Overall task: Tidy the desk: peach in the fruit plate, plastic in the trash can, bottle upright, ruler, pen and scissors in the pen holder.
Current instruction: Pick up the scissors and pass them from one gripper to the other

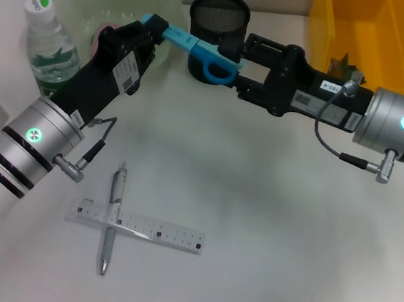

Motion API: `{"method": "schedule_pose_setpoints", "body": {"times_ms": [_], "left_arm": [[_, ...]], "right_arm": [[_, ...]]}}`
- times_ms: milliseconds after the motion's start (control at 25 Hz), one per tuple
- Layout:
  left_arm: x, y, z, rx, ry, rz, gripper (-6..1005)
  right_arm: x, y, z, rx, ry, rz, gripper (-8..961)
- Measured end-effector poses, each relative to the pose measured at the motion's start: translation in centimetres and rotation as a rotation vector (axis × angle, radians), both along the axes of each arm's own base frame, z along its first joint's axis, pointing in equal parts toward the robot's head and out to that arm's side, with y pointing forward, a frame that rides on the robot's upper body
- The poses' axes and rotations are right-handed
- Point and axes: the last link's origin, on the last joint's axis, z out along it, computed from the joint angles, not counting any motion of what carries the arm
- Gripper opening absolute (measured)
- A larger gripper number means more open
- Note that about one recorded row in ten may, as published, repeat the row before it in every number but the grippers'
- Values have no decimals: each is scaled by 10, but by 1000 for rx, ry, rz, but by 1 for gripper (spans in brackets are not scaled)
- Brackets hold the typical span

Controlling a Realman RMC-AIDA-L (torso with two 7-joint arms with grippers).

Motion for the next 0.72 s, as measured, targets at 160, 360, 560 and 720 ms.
{"method": "schedule_pose_setpoints", "body": {"times_ms": [160, 360, 560, 720], "left_arm": [[0, 0, 0, -1, -1, 0, 89], [-1, -2, -2, -5, -7, 7, 88], [0, -3, -2, -5, -5, 7, 89], [2, -3, -3, -3, -4, 2, 89]], "right_arm": [[-1, 1, 0, 3, -3, 2, 563], [0, 3, 1, 10, -4, -4, 489], [-1, 3, 1, 13, -10, 0, 371], [-3, 4, 1, 16, -13, 11, 277]]}}
